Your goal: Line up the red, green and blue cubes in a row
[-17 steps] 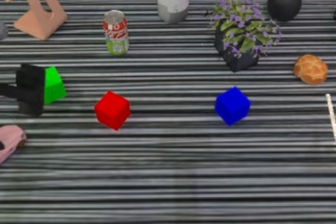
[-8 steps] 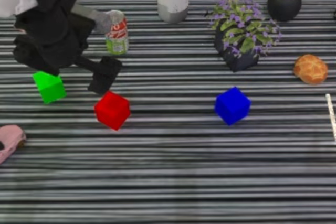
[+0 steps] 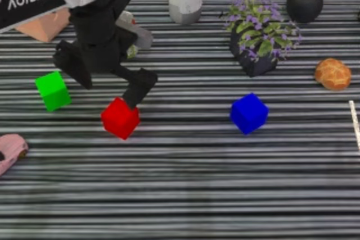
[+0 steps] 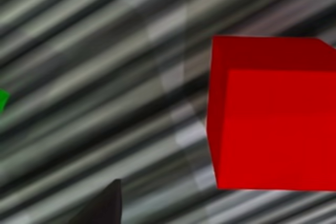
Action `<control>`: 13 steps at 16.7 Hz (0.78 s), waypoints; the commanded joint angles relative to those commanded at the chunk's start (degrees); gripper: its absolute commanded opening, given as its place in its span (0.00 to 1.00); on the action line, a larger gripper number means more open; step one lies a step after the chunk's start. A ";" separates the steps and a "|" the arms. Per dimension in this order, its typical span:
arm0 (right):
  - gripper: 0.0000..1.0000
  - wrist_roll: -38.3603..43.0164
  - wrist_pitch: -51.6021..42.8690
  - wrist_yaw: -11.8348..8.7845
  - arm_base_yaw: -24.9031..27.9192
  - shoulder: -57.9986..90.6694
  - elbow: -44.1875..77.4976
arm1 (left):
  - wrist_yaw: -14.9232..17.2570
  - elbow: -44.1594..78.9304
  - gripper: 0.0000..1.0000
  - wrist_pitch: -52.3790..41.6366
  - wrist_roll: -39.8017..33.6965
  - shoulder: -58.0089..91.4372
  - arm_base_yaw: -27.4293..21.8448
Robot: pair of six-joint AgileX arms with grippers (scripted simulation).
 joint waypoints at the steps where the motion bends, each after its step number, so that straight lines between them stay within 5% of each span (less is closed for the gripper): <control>1: 1.00 0.00 0.00 0.00 0.00 0.00 0.00 | 0.00 0.00 1.00 0.00 0.00 0.00 0.00; 7: 1.00 0.00 0.00 0.00 0.00 0.00 0.00 | 0.00 -0.90 1.00 1.05 0.07 0.25 0.21; 13: 1.00 0.00 0.00 0.00 0.00 0.00 0.00 | 0.05 -8.45 1.00 14.20 0.16 5.23 0.11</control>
